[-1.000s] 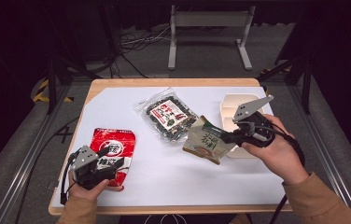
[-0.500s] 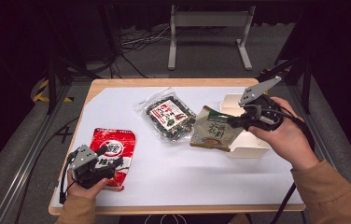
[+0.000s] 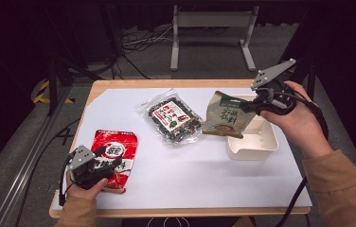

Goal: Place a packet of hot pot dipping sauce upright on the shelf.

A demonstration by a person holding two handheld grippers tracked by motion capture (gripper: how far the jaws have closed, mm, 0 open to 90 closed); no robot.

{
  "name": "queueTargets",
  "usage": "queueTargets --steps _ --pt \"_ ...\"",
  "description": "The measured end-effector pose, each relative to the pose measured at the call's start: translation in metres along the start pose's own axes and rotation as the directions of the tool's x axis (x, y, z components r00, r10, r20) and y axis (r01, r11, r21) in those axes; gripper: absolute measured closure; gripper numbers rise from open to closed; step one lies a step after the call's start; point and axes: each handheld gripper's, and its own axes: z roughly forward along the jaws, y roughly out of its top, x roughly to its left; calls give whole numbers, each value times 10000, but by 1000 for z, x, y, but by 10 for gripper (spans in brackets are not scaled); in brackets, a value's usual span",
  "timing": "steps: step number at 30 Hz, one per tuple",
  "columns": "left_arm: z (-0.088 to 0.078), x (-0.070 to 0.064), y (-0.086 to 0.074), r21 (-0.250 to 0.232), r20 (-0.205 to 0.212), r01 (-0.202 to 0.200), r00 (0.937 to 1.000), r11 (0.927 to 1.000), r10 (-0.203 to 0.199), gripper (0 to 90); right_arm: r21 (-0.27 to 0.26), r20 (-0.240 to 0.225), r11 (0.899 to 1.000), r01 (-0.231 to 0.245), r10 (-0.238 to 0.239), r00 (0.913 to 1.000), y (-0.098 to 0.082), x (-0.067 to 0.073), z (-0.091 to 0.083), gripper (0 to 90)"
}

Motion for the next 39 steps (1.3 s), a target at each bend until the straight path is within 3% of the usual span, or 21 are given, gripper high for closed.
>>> queueTargets --steps 18,30,39 --pt "1 3 1 -65 -18 122 9999 9999 -123 282 243 967 9991 353 -375 9946 3 -46 3 894" --pt "0 4 -1 -55 -56 157 9999 9999 -158 282 321 1730 9962 809 -853 9812 8 -75 4 893" --pt "-4 5 -2 -56 -137 183 9997 9998 -184 282 455 1884 9939 1005 -1074 9762 7 -94 10 893"
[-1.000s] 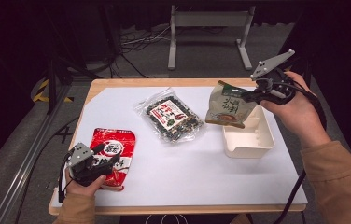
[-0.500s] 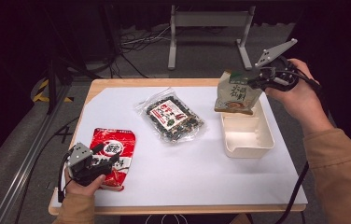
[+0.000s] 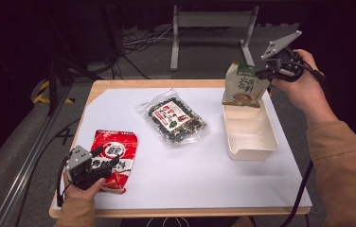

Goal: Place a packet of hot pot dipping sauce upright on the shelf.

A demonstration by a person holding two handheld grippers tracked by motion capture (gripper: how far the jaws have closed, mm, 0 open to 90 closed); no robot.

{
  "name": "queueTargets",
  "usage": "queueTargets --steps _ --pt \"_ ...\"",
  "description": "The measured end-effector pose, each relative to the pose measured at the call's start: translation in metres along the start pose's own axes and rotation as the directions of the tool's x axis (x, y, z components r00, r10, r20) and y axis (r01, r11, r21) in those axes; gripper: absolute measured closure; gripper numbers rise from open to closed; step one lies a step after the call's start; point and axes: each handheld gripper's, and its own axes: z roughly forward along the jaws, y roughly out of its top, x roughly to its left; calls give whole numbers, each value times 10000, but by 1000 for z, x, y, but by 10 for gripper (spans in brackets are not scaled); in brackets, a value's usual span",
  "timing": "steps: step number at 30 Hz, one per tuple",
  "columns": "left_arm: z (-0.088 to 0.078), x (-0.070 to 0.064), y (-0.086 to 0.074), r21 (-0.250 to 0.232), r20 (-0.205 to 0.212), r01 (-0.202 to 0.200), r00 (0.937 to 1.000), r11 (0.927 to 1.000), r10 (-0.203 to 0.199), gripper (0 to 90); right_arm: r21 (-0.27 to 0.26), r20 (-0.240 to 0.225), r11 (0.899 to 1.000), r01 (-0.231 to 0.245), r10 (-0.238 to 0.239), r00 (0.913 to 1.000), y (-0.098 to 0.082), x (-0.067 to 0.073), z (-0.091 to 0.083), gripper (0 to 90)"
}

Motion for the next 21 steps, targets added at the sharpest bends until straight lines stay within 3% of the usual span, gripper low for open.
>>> queueTargets --steps 7,21 --pt "-2 0 -2 -5 -82 -11 10000 10000 11 286 3 95 10000 -78 78 9999 -6 -12 9 894" --pt "-6 1 -3 -24 -146 17 9999 10000 -18 286 -150 209 9999 75 -72 9998 -18 -22 34 893"
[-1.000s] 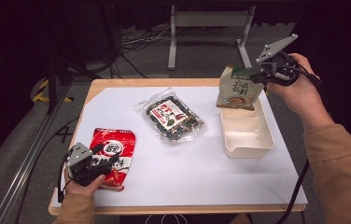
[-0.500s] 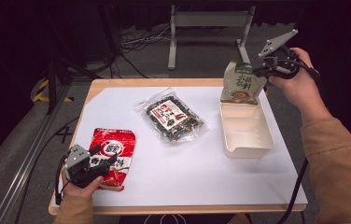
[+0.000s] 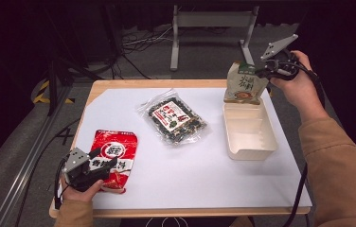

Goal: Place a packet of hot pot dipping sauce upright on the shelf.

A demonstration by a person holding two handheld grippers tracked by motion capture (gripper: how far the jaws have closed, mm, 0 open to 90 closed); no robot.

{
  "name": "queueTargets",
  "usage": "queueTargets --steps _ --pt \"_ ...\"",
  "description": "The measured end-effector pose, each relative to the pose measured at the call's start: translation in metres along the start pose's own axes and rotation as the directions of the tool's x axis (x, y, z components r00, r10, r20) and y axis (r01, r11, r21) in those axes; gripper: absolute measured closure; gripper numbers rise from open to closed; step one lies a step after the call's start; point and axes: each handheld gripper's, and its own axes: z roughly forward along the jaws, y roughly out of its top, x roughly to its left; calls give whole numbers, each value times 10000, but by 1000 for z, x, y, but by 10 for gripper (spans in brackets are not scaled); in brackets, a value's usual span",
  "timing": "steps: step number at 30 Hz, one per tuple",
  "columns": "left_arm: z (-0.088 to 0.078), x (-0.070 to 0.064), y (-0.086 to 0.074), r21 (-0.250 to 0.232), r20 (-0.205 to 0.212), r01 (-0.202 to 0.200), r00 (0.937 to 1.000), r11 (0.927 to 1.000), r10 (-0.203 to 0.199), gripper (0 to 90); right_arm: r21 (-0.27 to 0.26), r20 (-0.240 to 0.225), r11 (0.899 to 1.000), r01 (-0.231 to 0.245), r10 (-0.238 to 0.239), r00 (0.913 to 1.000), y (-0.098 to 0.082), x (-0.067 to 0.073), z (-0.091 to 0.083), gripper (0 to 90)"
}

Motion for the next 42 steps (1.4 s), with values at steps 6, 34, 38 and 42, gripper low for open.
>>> queueTargets --steps 6,34,38,42 --pt "0 0 0 -7 -7 -24 10000 10000 24 286 56 21 10000 -24 24 10000 -6 -3 10 893" --pt "1 -1 1 -18 94 45 9999 10000 -45 284 549 -419 9985 0 23 9991 -25 -1 40 892" --pt "1 -1 1 -10 99 42 9999 10000 -42 284 564 -565 9984 -95 127 9983 -28 2 45 892" --pt "1 -1 1 -4 111 25 9999 10000 -25 283 601 -696 9981 -160 202 9974 -31 4 50 892"
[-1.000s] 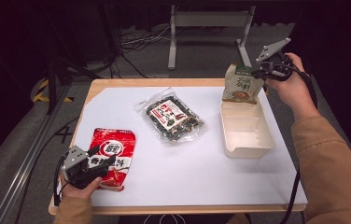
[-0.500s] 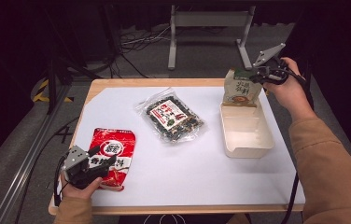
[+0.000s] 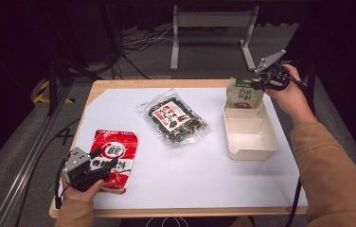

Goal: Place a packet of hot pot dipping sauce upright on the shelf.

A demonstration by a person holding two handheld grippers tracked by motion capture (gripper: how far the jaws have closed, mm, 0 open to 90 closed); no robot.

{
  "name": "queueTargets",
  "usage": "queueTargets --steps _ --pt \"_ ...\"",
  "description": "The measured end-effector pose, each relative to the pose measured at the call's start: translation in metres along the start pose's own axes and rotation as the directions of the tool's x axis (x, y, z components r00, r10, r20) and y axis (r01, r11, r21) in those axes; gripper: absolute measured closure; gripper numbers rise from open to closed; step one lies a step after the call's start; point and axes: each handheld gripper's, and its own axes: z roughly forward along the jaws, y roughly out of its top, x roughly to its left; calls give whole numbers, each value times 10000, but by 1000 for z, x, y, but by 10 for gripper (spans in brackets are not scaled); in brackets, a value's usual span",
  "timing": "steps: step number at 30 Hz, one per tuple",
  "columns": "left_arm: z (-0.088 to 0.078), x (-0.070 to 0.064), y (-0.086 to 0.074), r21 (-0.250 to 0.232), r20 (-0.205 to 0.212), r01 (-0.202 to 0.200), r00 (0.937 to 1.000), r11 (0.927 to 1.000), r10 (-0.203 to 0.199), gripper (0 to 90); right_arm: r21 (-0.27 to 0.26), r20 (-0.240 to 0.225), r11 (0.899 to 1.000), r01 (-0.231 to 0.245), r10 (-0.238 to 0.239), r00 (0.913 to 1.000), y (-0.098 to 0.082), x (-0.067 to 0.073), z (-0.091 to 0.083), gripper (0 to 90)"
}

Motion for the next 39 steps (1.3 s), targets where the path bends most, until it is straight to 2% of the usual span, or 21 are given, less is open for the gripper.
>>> queueTargets --steps 10,11,16,21,26,29,32,35,39 --pt "0 0 0 -9 16 -2 10000 10000 2 284 240 -207 9996 -141 146 9997 -4 3 10 885" --pt "0 0 0 -18 15 4 10000 10000 -4 284 299 -299 9992 -277 286 9991 -5 3 12 879" --pt "1 0 0 -12 26 -9 10000 10000 9 284 371 -351 9986 -378 391 9986 -6 3 12 868" --pt "1 0 0 13 29 -10 10000 10000 10 284 430 -330 9969 -653 667 9972 -6 3 12 804" --pt "3 -1 2 85 75 78 9999 9999 -79 265 171 -112 9960 -873 875 9961 -7 3 7 695" --pt "4 -4 4 36 105 -49 9999 10000 48 250 -80 77 9947 -1022 1023 9947 -8 3 3 614" --pt "5 -7 6 49 164 -213 9996 9998 212 242 -372 498 9923 -1183 1201 9915 -9 4 -4 514" --pt "7 -9 8 47 194 -268 9995 9996 267 240 -789 815 9895 -1209 1273 9885 -8 7 -13 475" --pt "9 -9 10 49 229 -335 9992 9994 334 237 -1243 1354 9870 -1020 1187 9837 -5 15 -27 420"
